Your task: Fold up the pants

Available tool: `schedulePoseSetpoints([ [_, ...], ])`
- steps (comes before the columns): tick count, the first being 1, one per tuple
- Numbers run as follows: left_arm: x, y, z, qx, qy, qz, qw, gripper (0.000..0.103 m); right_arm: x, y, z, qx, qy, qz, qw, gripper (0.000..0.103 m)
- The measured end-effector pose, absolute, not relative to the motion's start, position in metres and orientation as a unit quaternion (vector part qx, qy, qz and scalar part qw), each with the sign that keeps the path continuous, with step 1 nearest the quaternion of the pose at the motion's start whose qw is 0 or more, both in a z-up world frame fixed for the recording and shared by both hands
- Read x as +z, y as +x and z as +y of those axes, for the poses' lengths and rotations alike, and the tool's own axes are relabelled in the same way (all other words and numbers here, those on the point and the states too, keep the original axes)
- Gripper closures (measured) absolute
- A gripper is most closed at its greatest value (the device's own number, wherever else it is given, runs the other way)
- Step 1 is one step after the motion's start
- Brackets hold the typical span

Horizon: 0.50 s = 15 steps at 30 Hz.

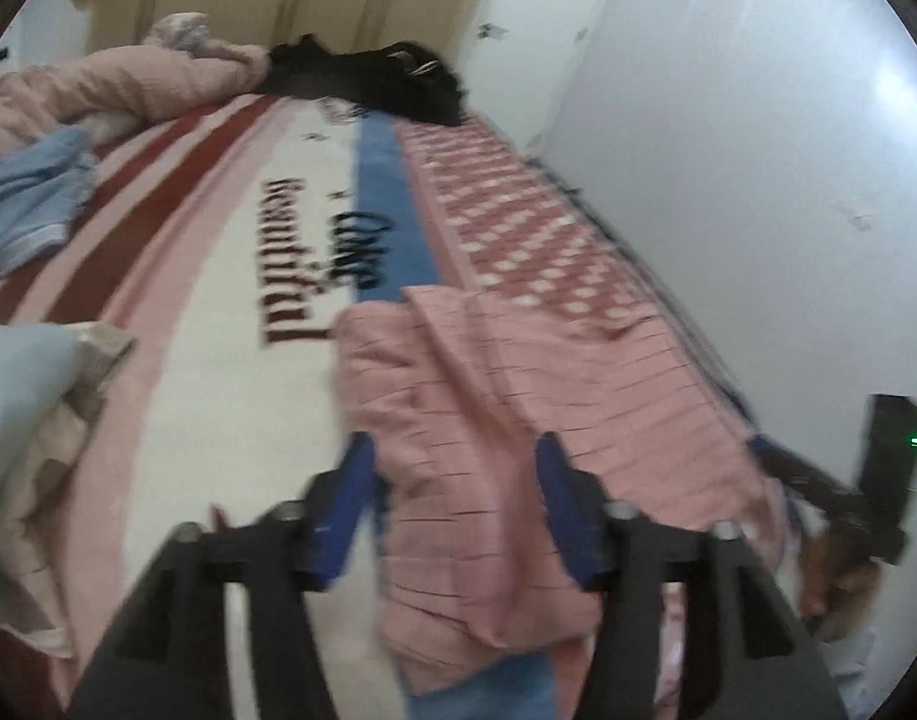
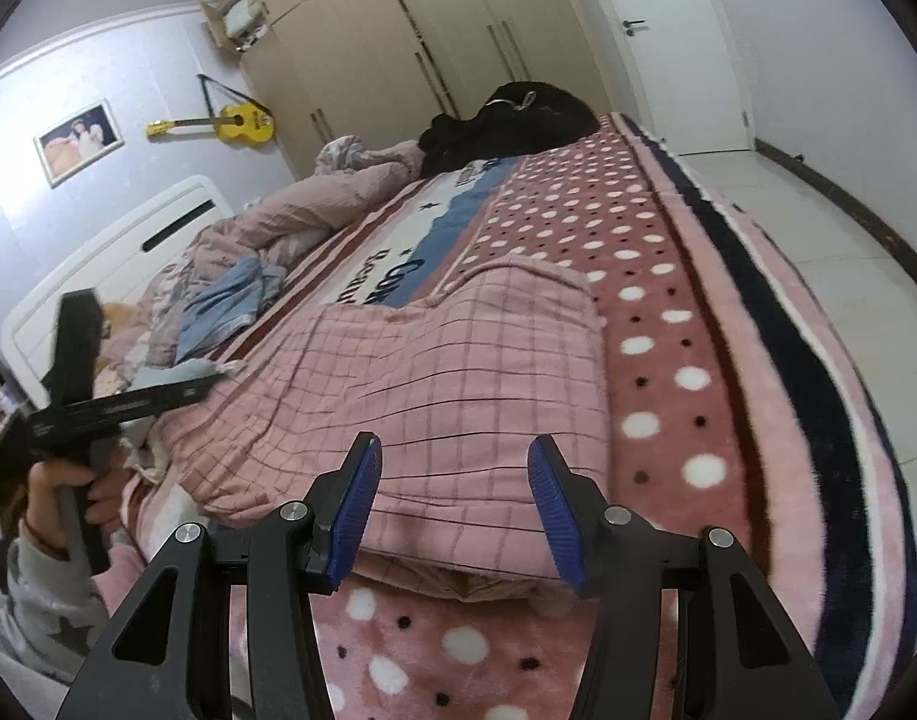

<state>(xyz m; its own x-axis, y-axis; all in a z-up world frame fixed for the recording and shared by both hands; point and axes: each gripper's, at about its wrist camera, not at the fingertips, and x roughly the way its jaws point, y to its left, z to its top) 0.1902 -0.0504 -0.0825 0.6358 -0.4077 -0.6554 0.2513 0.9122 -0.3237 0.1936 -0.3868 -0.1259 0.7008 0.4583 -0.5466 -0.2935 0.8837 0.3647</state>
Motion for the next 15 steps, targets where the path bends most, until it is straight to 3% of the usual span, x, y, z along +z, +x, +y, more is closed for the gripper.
schedulePoseSetpoints([
  [4,-0.070,0.187,-0.069,-0.214,-0.086,0.377,0.897,0.041,-0.125,0.191,-0.394,0.201,0.141,0.329,0.912,0.055],
  [15,-0.099,0.199,-0.120,-0.204,-0.028,0.437,0.876,0.043,-0.125,0.191,-0.375,0.216,0.128,0.333,0.909,0.055],
])
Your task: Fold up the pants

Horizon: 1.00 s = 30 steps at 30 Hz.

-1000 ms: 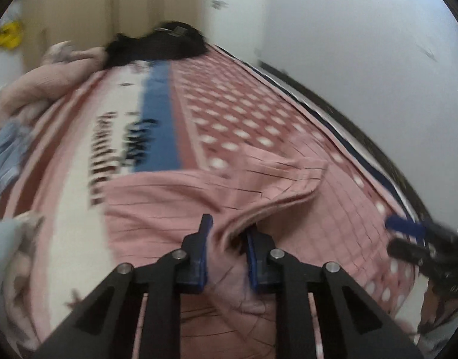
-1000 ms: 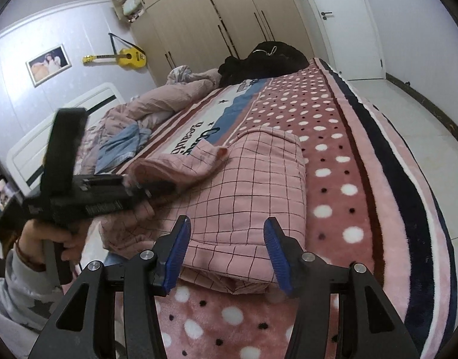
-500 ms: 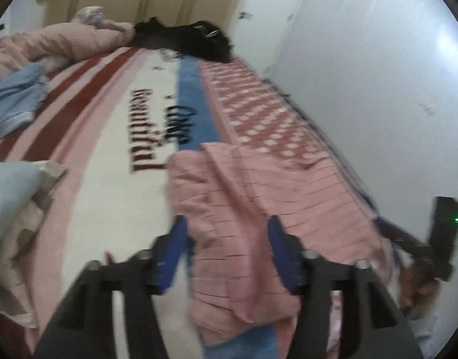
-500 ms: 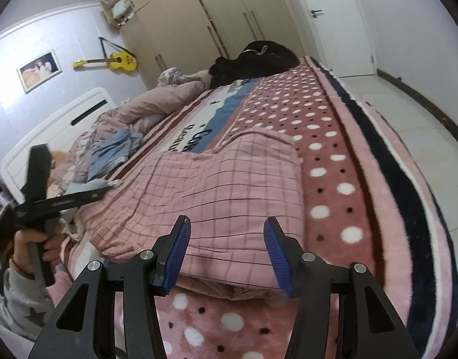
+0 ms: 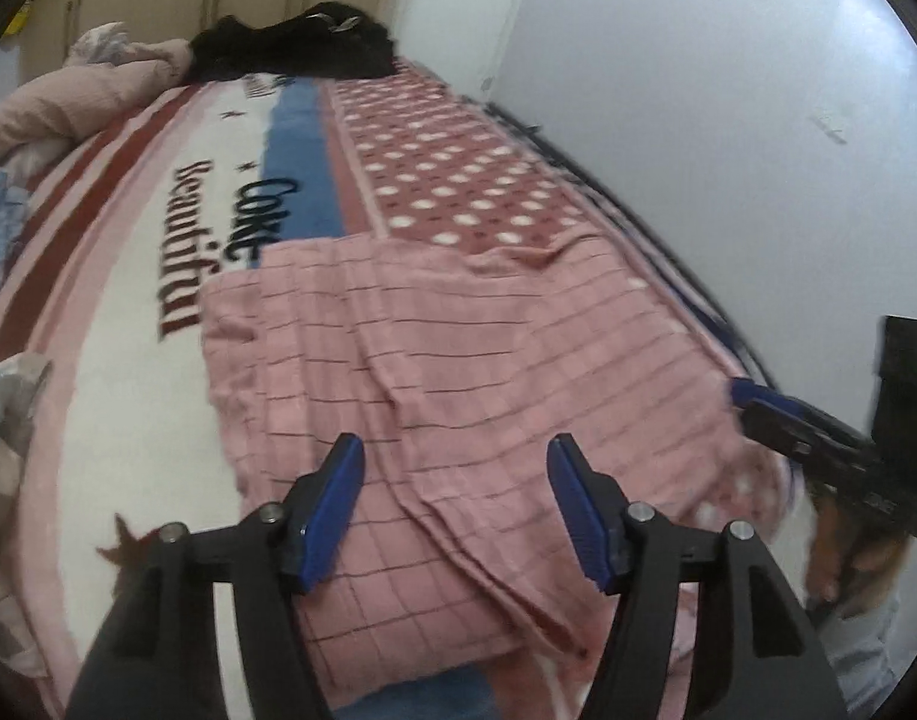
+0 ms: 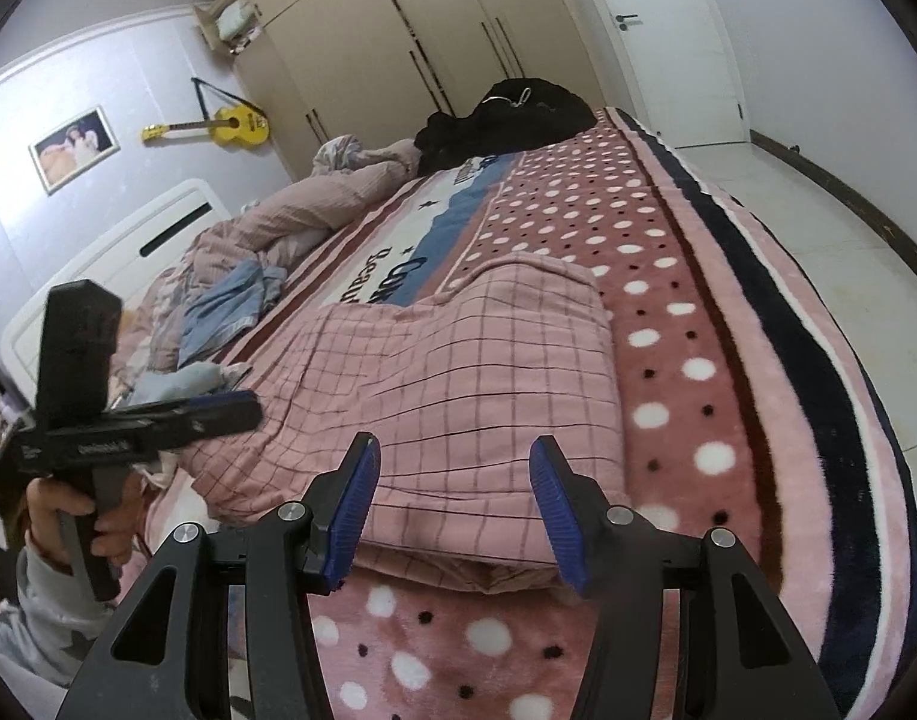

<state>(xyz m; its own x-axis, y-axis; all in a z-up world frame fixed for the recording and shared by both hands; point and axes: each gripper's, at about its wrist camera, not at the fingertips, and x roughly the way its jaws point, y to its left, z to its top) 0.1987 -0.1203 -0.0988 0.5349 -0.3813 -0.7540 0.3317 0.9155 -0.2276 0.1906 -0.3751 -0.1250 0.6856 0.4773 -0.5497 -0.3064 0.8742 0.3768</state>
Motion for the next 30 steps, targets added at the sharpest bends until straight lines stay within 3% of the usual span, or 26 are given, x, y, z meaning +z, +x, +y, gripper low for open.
schedulePoseSetpoints([
  [2,-0.101,0.199,-0.118,-0.211,-0.042,0.441,0.871,0.043,-0.125,0.190,-0.374,0.218,0.129,0.333,0.908,0.055],
  [5,-0.104,0.197,-0.122,-0.216,-0.034,0.450,0.866,0.056,-0.126,0.190,-0.374,0.222,0.129,0.334,0.907,0.055],
  [8,-0.109,0.199,-0.129,-0.225,-0.036,0.459,0.859,0.073,-0.129,0.192,-0.375,0.223,0.137,0.335,0.905,0.055],
  [10,-0.112,0.202,-0.133,-0.233,-0.039,0.461,0.856,0.097,-0.131,0.192,-0.377,0.224,0.146,0.334,0.904,0.055],
  [25,-0.095,0.196,-0.076,-0.180,-0.041,0.425,0.886,0.099,-0.120,0.192,-0.390,0.210,0.146,0.325,0.910,0.055],
  [30,-0.106,0.194,-0.069,-0.181,-0.050,0.439,0.879,0.096,-0.138,0.208,-0.388,0.165,0.129,0.369,0.905,0.047],
])
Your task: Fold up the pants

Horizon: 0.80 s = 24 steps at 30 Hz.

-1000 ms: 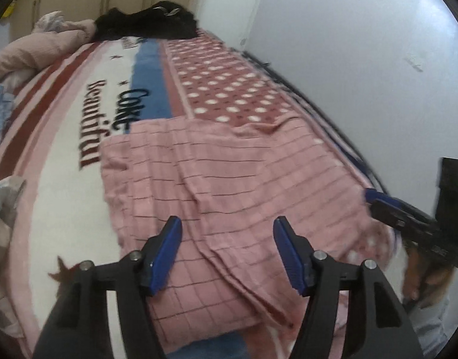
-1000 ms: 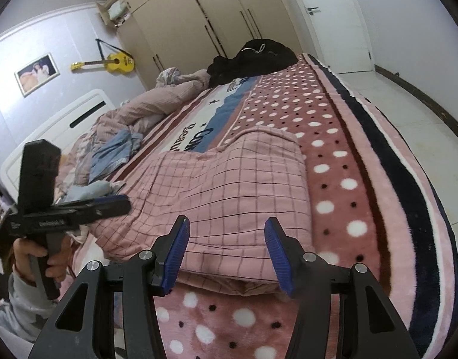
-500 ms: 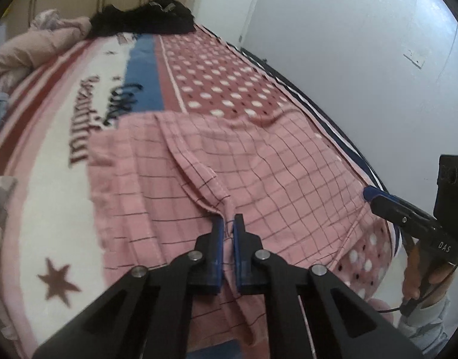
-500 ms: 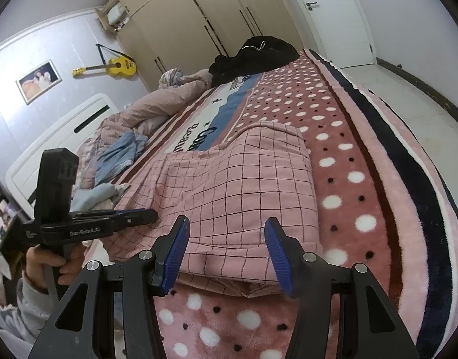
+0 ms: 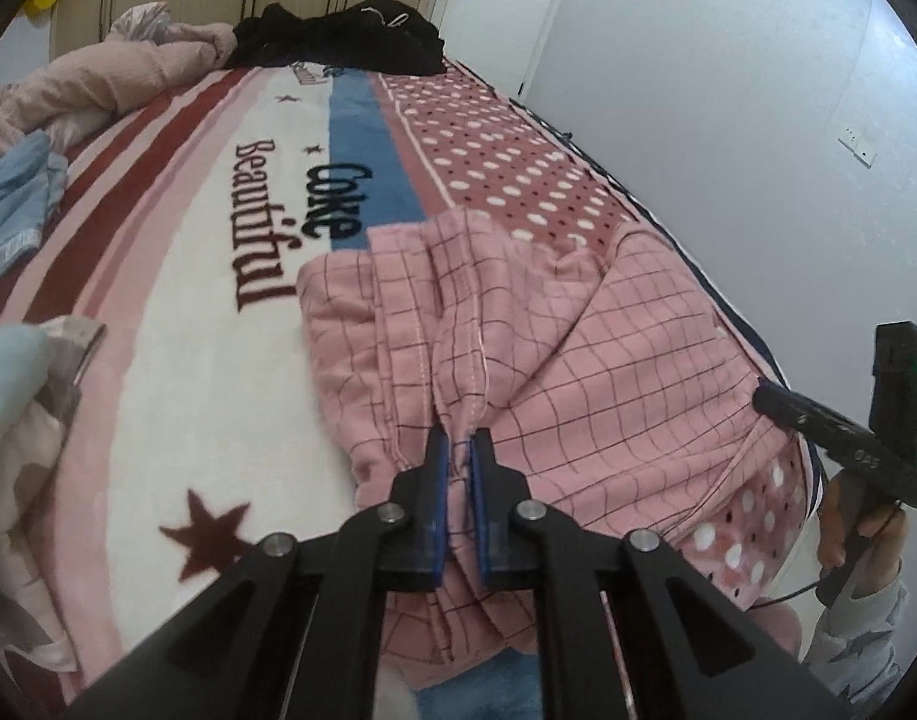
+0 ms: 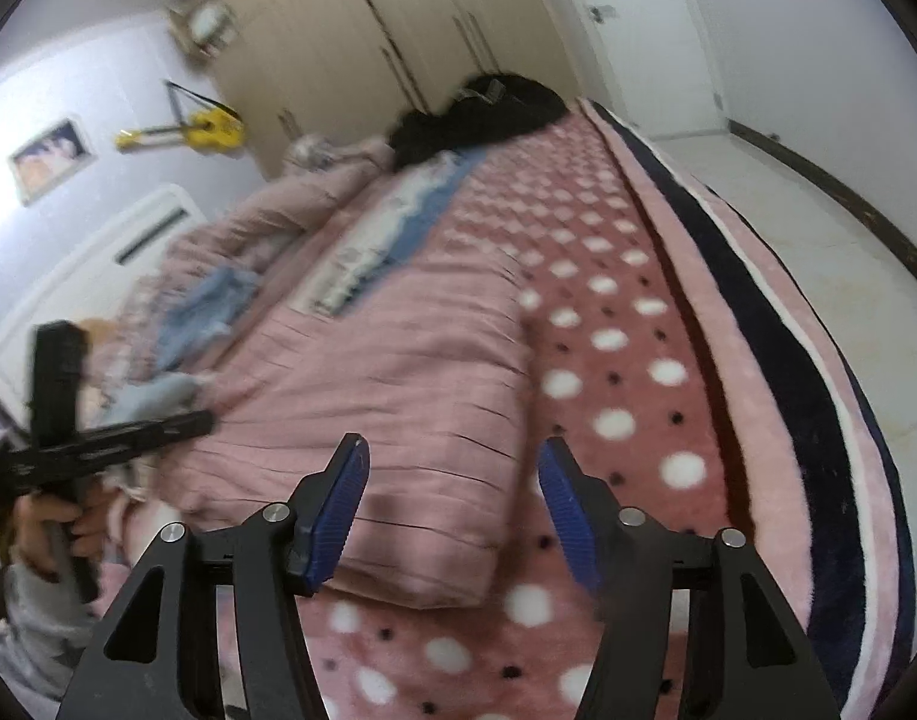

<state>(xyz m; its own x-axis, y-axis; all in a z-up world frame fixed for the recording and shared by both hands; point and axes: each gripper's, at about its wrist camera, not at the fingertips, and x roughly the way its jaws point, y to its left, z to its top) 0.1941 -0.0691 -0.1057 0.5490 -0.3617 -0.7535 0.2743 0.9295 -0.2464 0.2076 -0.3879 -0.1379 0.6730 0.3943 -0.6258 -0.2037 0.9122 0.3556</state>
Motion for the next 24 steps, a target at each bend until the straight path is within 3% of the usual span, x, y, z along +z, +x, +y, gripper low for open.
schedulePoseSetpoints([
  [5,-0.097,0.187,-0.059,-0.179,-0.059,0.432,0.882,0.088,-0.156,0.212,-0.393,0.163,0.145,0.389,0.895,0.046],
  [7,-0.090,0.187,-0.053,-0.164,-0.056,0.418,0.892,0.060,-0.158,0.212,-0.397,0.159,0.154,0.392,0.893,0.045],
  [12,-0.074,0.213,-0.048,-0.209,-0.098,0.409,0.883,0.056,-0.151,0.216,-0.399,0.153,0.156,0.389,0.895,0.045],
  [16,-0.073,0.245,-0.075,-0.215,-0.064,0.419,0.880,0.056,-0.148,0.217,-0.393,0.162,0.152,0.387,0.895,0.045],
  [21,-0.088,0.265,-0.099,-0.202,-0.030,0.447,0.871,0.060,-0.151,0.219,-0.391,0.166,0.158,0.390,0.892,0.045],
  [23,-0.093,0.266,-0.102,-0.193,-0.024,0.457,0.868,0.080,-0.153,0.220,-0.393,0.169,0.166,0.391,0.890,0.045],
  [24,-0.095,0.266,-0.102,-0.194,-0.023,0.459,0.867,0.096,-0.153,0.220,-0.393,0.169,0.167,0.391,0.889,0.045],
])
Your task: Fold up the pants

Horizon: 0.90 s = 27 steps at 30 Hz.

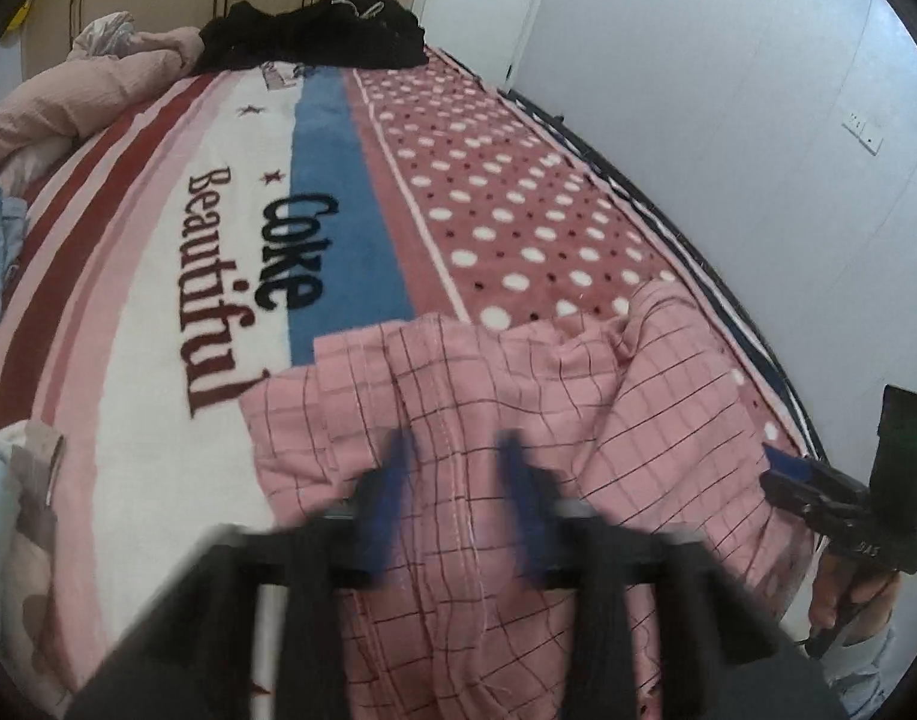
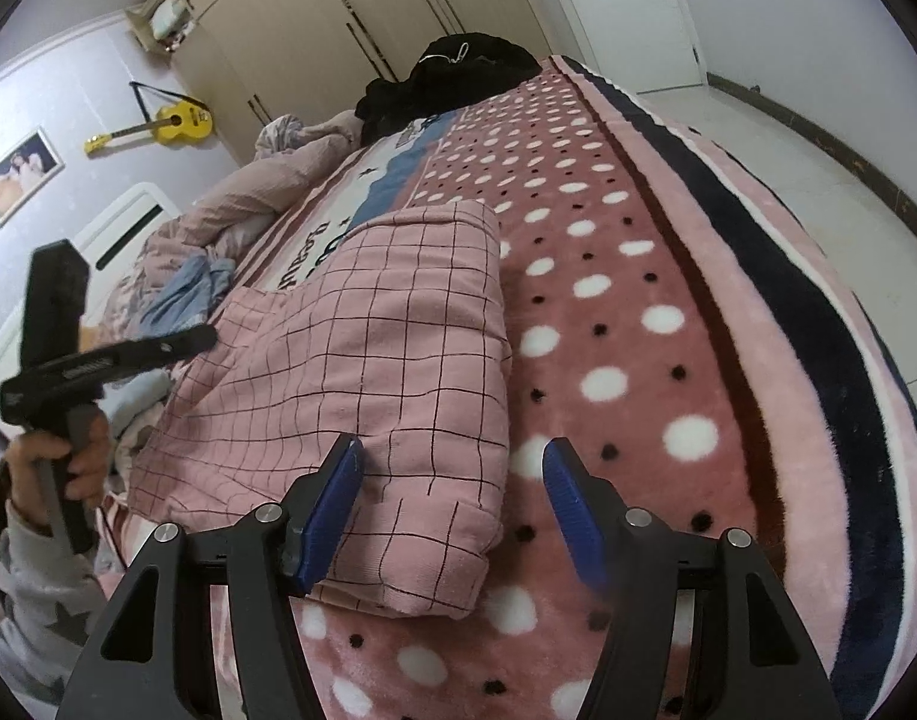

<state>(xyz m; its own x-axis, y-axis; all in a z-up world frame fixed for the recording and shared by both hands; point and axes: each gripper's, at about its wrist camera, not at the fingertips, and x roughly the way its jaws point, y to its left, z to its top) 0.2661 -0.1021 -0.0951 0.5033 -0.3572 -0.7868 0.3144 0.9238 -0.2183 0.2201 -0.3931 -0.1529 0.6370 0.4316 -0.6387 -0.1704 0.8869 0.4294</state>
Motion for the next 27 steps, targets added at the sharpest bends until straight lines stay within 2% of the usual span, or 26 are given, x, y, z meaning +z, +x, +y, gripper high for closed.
schedulePoseSetpoints([
  [5,-0.083,0.252,-0.089,-0.163,-0.013,0.418,0.894,0.100,-0.151,0.221,-0.393,0.172,0.164,0.390,0.890,0.045],
  [8,-0.085,0.255,-0.079,-0.153,-0.012,0.424,0.893,0.100,-0.150,0.221,-0.393,0.179,0.168,0.389,0.888,0.045],
  [11,-0.097,0.261,-0.073,-0.152,-0.021,0.446,0.882,0.094,-0.152,0.225,-0.389,0.180,0.167,0.394,0.885,0.045],
  [12,-0.098,0.261,-0.070,-0.147,-0.022,0.448,0.881,0.081,-0.153,0.226,-0.387,0.180,0.166,0.397,0.885,0.045],
  [13,-0.098,0.259,-0.067,-0.132,-0.019,0.446,0.885,0.061,-0.155,0.227,-0.386,0.178,0.164,0.401,0.884,0.045],
  [15,-0.094,0.254,-0.058,-0.129,-0.015,0.440,0.889,0.046,-0.154,0.225,-0.385,0.177,0.160,0.402,0.884,0.045],
  [17,-0.094,0.250,-0.051,-0.155,-0.032,0.445,0.881,0.039,-0.146,0.224,-0.389,0.177,0.155,0.396,0.888,0.045],
  [19,-0.098,0.247,-0.042,-0.187,-0.066,0.457,0.867,0.025,-0.139,0.227,-0.395,0.176,0.156,0.393,0.889,0.043],
  [22,-0.115,0.248,-0.038,-0.246,-0.113,0.486,0.831,0.020,-0.138,0.242,-0.398,0.187,0.152,0.412,0.879,0.034],
  [27,-0.148,0.249,-0.042,-0.272,-0.153,0.521,0.794,0.020,-0.159,0.270,-0.389,0.256,0.168,0.452,0.838,0.034],
])
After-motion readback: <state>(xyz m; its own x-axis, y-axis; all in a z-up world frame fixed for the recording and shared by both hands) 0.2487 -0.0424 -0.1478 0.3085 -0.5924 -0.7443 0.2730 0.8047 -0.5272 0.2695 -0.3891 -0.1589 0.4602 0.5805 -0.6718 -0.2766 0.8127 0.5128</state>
